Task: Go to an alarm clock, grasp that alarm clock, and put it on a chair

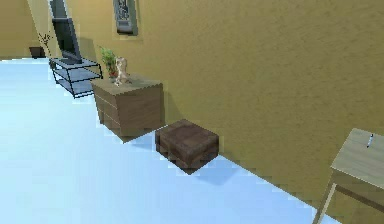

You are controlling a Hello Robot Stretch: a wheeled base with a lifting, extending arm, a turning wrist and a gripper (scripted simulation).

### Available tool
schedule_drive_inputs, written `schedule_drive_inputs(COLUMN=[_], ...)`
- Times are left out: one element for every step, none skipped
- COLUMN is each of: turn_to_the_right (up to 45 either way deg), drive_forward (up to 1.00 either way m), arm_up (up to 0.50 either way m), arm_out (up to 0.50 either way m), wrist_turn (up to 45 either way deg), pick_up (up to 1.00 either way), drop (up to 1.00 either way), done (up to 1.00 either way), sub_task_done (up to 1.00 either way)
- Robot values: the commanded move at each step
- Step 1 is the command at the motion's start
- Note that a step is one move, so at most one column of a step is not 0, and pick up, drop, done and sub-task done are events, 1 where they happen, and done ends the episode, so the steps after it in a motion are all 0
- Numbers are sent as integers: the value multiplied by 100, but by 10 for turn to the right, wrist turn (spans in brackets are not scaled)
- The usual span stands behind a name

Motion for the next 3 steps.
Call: schedule_drive_inputs(turn_to_the_right=[0,0,0], drive_forward=[0,0,0], arm_up=[0,-34,-32], arm_out=[0,0,0], wrist_turn=[390,0,0], pick_up=[0,0,0], drop=[0,0,0], done=[0,0,0], sub_task_done=[0,0,0])
